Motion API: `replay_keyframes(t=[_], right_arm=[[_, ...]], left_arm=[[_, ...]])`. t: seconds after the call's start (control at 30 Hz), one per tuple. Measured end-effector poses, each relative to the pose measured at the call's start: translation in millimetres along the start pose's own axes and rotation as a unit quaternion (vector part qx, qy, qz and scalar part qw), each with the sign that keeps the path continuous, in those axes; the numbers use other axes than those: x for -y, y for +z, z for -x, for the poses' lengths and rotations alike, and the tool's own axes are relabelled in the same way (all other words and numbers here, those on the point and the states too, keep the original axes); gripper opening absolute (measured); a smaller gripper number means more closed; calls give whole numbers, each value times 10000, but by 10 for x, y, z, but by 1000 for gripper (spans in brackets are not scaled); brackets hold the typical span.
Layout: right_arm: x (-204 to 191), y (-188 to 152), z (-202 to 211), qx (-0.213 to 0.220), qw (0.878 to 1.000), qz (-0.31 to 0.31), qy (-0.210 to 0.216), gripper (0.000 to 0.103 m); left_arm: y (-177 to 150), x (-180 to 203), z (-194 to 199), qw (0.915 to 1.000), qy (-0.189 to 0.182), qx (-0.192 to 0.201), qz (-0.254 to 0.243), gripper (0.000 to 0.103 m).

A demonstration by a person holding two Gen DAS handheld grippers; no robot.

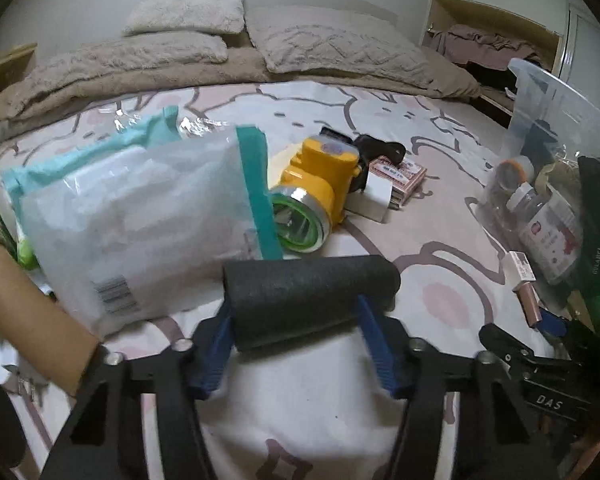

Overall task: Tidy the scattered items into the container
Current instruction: 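Close the left gripper on the black foam roller end and lift it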

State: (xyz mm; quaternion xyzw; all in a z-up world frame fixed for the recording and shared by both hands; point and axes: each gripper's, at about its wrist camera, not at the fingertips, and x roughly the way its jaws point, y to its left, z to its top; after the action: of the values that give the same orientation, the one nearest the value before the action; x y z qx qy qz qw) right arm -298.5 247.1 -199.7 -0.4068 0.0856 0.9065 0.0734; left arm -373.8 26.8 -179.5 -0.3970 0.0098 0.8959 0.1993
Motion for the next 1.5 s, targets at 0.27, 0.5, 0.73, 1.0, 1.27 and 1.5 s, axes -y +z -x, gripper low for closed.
replay_keyframes(t=[0.27,0.5,0.73,1.0,1.27,1.5], right_arm=[[99,-5,62,175,9994,-299,2,67],[154,8,54,160,9989,-419,-98,36],[268,5,83,177,9976,-647,182,25],[286,-32,194,76,9949,-662,756,23],[305,-120,314,-258,9864,-667,1477,20],[209,-280,530,-388,9822,-384,1797,20]], left_arm=[[-59,-63,107,9994,-274,-43,194,26],[-197,182,241,9997,-121,-114,-183,12],[-324,222,413,9997,120,-229,-3,10],[-503,176,696,9982,304,-261,436,10],[-710,211,961,9967,429,-216,654,10],[-892,316,1212,9966,438,-58,692,10]])
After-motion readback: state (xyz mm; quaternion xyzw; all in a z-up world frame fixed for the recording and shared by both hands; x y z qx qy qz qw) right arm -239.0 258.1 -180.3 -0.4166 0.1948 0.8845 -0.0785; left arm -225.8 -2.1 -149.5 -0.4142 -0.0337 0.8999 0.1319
